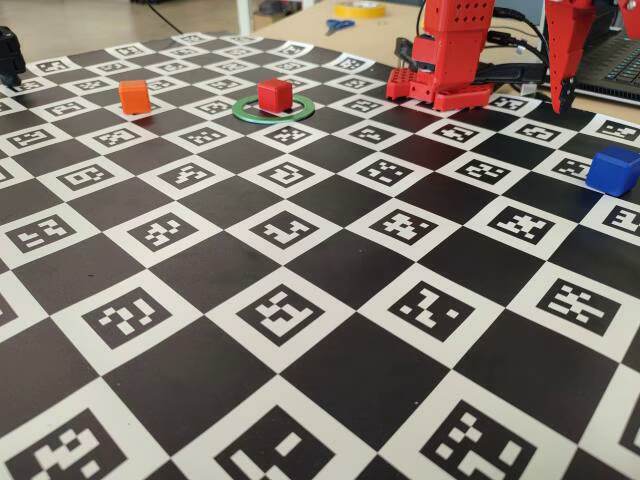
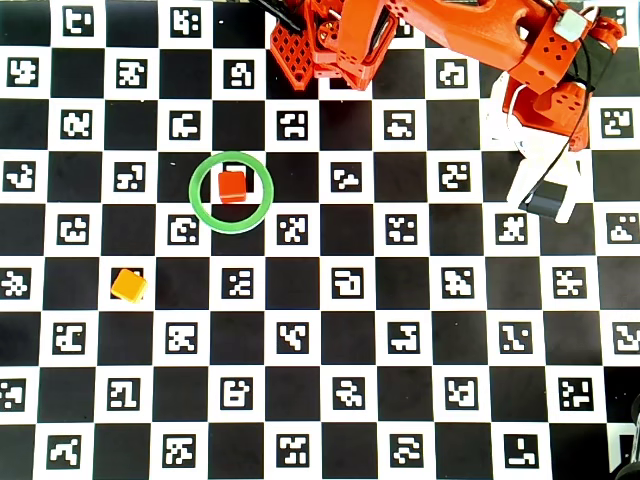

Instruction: Grab the red cube then put it in the green circle then put the blue cube on top and finally the orange cube on top

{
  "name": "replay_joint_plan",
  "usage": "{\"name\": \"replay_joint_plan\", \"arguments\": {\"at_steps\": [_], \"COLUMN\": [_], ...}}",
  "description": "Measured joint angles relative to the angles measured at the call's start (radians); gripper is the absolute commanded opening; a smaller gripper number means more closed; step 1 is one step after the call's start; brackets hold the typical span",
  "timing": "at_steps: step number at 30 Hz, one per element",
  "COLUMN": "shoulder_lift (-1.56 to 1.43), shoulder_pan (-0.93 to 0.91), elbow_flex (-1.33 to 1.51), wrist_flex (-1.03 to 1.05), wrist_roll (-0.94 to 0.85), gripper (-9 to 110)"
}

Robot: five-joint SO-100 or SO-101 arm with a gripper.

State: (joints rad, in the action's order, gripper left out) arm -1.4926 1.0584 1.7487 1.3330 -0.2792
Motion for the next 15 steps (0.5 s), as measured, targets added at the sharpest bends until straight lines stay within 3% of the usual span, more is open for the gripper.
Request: {"name": "replay_joint_plan", "arguments": {"at_steps": [15], "shoulder_lift": [0.095], "shoulder_pan": [0.098], "elbow_flex": [0.037], "wrist_flex": [-0.104], "wrist_roll": [0.054], "gripper": [43]}}
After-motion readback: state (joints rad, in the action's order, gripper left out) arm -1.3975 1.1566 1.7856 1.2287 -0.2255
